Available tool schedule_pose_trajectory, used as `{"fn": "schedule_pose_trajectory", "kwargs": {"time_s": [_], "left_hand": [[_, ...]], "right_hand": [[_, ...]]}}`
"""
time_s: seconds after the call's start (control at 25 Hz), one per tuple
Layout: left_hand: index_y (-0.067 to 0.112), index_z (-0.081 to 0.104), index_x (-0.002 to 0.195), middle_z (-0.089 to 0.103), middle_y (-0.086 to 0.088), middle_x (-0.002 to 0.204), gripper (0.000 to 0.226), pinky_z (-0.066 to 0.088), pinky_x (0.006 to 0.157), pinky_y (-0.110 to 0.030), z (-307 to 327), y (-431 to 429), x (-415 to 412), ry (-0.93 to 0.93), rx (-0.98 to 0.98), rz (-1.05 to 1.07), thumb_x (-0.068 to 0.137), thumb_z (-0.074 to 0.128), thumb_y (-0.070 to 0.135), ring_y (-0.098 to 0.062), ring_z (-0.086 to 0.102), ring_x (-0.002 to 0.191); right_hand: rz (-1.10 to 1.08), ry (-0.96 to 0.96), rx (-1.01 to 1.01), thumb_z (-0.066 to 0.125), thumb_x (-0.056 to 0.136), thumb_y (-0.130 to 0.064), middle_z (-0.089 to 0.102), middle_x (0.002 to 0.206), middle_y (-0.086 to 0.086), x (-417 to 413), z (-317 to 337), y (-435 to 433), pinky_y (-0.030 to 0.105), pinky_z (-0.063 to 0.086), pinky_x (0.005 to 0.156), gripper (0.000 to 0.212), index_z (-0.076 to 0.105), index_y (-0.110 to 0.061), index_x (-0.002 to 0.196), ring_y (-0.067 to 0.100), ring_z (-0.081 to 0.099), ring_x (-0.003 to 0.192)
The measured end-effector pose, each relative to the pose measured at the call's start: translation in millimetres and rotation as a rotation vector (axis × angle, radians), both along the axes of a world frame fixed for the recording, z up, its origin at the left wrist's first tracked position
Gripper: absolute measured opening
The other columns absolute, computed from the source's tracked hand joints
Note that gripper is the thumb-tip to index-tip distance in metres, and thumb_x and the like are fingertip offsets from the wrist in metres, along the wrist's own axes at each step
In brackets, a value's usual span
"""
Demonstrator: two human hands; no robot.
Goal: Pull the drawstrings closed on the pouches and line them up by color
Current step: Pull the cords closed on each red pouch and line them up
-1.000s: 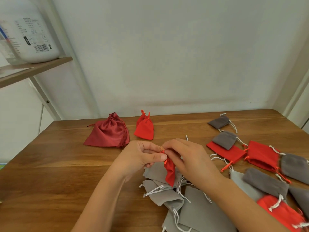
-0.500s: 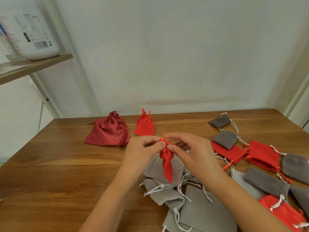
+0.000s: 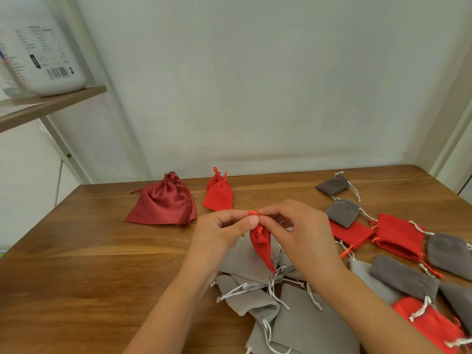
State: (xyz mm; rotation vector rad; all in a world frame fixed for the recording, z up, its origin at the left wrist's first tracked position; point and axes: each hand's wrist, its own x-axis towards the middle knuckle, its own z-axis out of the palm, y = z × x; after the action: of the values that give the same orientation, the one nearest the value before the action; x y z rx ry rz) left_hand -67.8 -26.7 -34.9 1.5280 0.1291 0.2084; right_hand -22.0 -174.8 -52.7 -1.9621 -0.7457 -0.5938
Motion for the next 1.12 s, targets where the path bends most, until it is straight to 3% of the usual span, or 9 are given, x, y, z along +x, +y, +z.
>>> {"fn": "schedule_pose_trajectory", "kwargs": {"time_s": [0.12, 0.24, 0.36, 0.44, 0.56, 0.68, 0.8, 1.0, 1.12], "left_hand": [[0.016, 0.079, 0.078, 0.074, -0.010, 0.077, 0.021, 0.045, 0.067, -0.025, 1.6, 3.6, -1.0, 0.023, 0.037, -0.046, 0.061, 0.076, 0.028, -0.018, 0.059, 0.070], [0.015, 0.078, 0.076, 0.074, -0.003, 0.072, 0.008, 0.046, 0.062, -0.015, 5.6, 4.5, -2.6, 0.011, 0.098, -0.095, 0.070, 0.074, 0.015, -0.007, 0.062, 0.065], [0.006, 0.075, 0.081, 0.073, 0.002, 0.067, 0.009, 0.045, 0.059, -0.010, 7.9, 5.3, -3.9, -0.023, 0.126, -0.132, 0.074, 0.071, 0.002, 0.000, 0.062, 0.058], [0.008, 0.076, 0.083, 0.069, 0.001, 0.062, 0.010, 0.041, 0.057, -0.013, 5.3, 3.3, -3.8, -0.026, 0.132, -0.124, 0.074, 0.071, 0.011, -0.004, 0.057, 0.056], [0.010, 0.078, 0.081, 0.049, -0.002, 0.051, 0.011, 0.030, 0.048, -0.016, -2.2, 1.2, 0.3, 0.027, 0.058, -0.017, 0.080, 0.069, 0.016, -0.008, 0.037, 0.049], [0.010, 0.077, 0.082, 0.047, 0.000, 0.051, 0.010, 0.028, 0.046, -0.014, -5.2, 0.3, 3.1, 0.066, 0.009, 0.054, 0.083, 0.068, 0.011, -0.005, 0.036, 0.048], [0.014, 0.078, 0.080, 0.042, -0.001, 0.054, 0.010, 0.026, 0.047, -0.014, -3.7, -1.0, 2.4, 0.075, 0.002, 0.046, 0.082, 0.069, 0.012, -0.005, 0.033, 0.049], [0.011, 0.076, 0.084, 0.059, 0.007, 0.054, 0.011, 0.033, 0.052, -0.015, -3.8, 1.4, 4.1, 0.102, -0.041, 0.037, 0.082, 0.066, 0.007, -0.002, 0.043, 0.052], [0.009, 0.076, 0.084, 0.061, 0.003, 0.059, 0.013, 0.036, 0.049, -0.012, -4.0, 5.5, 5.0, 0.165, -0.223, -0.024, 0.074, 0.068, 0.011, -0.003, 0.047, 0.053]], "right_hand": [[0.063, 0.007, 0.000, 0.072, 0.082, -0.021, 0.066, 0.084, -0.012, 0.2, -0.1, -1.4, 0.020, 0.051, 0.066, 0.007, 0.072, -0.019, 0.088, 0.003, 0.060, 0.079], [0.134, -0.013, -0.006, 0.067, 0.082, -0.024, 0.065, 0.086, -0.011, 1.9, 0.6, -2.6, 0.018, 0.050, 0.065, 0.010, 0.073, -0.017, 0.088, 0.002, 0.061, 0.079], [0.168, 0.011, 0.001, 0.069, 0.080, -0.024, 0.063, 0.082, -0.012, 4.3, 2.8, -4.3, 0.014, 0.048, 0.065, 0.009, 0.073, -0.017, 0.085, 0.001, 0.059, 0.077], [0.157, 0.000, -0.015, 0.070, 0.079, -0.023, 0.062, 0.081, -0.013, 7.2, 2.3, -6.4, 0.012, 0.047, 0.065, 0.008, 0.073, -0.017, 0.084, 0.000, 0.058, 0.075], [0.128, -0.026, -0.083, 0.067, 0.082, -0.019, 0.064, 0.083, -0.007, 8.7, -1.6, -3.9, 0.017, 0.048, 0.068, 0.012, 0.074, -0.017, 0.092, 0.003, 0.058, 0.076], [0.043, -0.078, -0.168, 0.061, 0.084, -0.022, 0.064, 0.081, -0.001, 5.5, -2.1, 0.3, 0.024, 0.052, 0.061, 0.019, 0.075, -0.016, 0.095, 0.010, 0.062, 0.071], [-0.019, -0.059, -0.206, 0.064, 0.087, -0.023, 0.059, 0.081, -0.007, 3.0, 1.7, -0.5, 0.025, 0.051, 0.058, 0.009, 0.071, -0.018, 0.087, 0.007, 0.056, 0.069], [-0.005, -0.009, -0.185, 0.065, 0.088, -0.020, 0.047, 0.083, -0.016, -5.2, -2.5, 7.6, 0.010, 0.035, 0.058, 0.004, 0.064, -0.018, 0.085, 0.001, 0.044, 0.071], [-0.012, -0.088, -0.147, 0.066, 0.083, -0.022, 0.052, 0.081, -0.013, -5.4, -3.1, 7.7, 0.016, 0.040, 0.055, 0.005, 0.065, -0.017, 0.081, 0.001, 0.045, 0.070]]}}
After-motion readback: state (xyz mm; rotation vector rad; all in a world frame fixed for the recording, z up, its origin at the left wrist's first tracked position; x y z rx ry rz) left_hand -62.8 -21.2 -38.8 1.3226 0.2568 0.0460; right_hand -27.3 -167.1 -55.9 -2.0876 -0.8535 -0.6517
